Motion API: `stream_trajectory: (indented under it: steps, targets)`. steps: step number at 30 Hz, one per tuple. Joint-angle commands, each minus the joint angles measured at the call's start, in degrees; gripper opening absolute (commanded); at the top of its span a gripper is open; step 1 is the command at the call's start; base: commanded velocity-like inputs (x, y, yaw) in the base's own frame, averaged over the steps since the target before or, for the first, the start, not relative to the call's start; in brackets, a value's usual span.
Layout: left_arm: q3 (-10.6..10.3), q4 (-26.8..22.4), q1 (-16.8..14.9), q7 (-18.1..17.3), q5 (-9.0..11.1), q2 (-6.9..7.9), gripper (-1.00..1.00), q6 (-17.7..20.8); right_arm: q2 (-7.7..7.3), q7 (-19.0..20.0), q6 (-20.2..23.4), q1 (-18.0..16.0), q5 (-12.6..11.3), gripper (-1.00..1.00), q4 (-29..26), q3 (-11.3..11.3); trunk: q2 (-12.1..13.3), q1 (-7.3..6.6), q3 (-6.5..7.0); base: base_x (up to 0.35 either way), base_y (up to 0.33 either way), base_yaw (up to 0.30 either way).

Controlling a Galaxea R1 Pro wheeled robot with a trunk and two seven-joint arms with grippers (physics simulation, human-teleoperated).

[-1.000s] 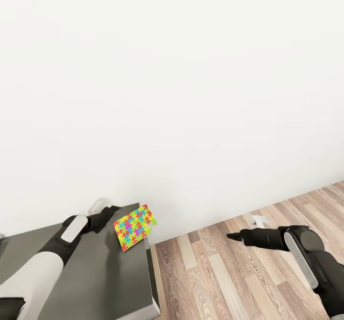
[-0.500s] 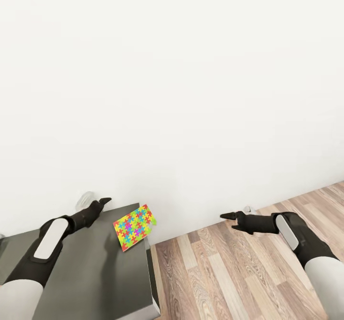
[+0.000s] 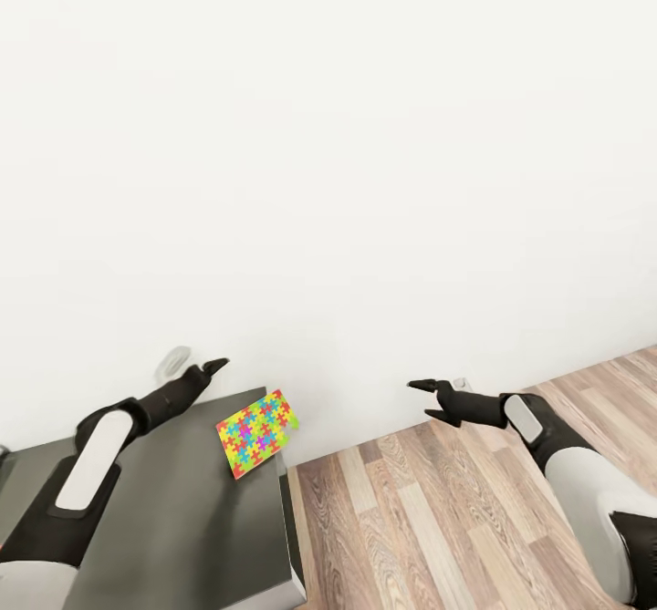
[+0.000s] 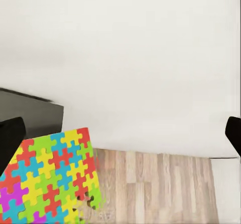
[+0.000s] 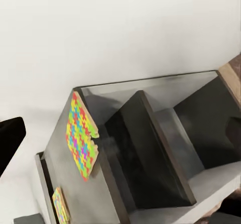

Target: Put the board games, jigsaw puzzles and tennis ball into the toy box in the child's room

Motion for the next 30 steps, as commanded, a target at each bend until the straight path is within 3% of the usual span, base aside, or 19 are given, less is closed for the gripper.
stream_trajectory:
  steps: [1, 7, 14, 18, 23, 26, 30]
  targets:
    - [-0.92, -1.2, 0.08, 0.48, 0.65, -0.02, 1.0, 0.33, 0.43, -0.25, 0.12, -0.46, 0.13, 1.0, 0.62, -0.59, -0.11, 0.03, -0.11, 0.0, 0.0, 0.0]
    - [-3.81, -6.55, 0.24, 0.51, 1.03, -0.32, 1.0, 1.98, 3.09, -1.22, -0.34, -1.65, -0.88, 1.0, 2.36, -1.31, -0.11, 0.03, -0.11, 0.0, 0.0, 0.0]
    - [-4.66, -10.46, -0.01, 0.53, 1.15, -1.82, 1.0, 6.0, 5.1, -1.81, -0.52, -3.25, -2.01, 1.0, 3.28, -1.51, -0.11, 0.03, -0.11, 0.0, 0.0, 0.0]
    - [-4.87, -12.06, -0.7, 0.53, 1.26, -3.46, 1.0, 9.19, 6.83, -2.13, -0.38, -4.22, -2.19, 1.0, 2.38, -1.42, -0.11, 0.03, -0.11, 0.0, 0.0, 0.0]
    - [-4.76, -12.72, -1.28, 0.54, 1.48, -4.54, 1.0, 11.08, 7.54, -2.27, -0.17, -4.44, -2.22, 1.0, 1.17, -1.38, -0.11, 0.03, -0.11, 0.0, 0.0, 0.0]
    - [-4.63, -12.99, -1.53, 0.54, 2.57, -4.92, 1.0, 12.28, 7.81, -2.33, -0.09, -4.57, -2.23, 1.0, 0.68, -1.36, -0.11, 0.03, -0.11, 0.0, 0.0, 0.0]
    - [-4.41, -13.45, -1.81, 0.54, 7.23, -4.84, 1.0, 13.71, 8.04, -2.44, 0.03, -4.73, -2.37, 1.0, 0.16, -1.41, -0.11, 0.03, -0.22, 0.0, 0.0, 0.0]
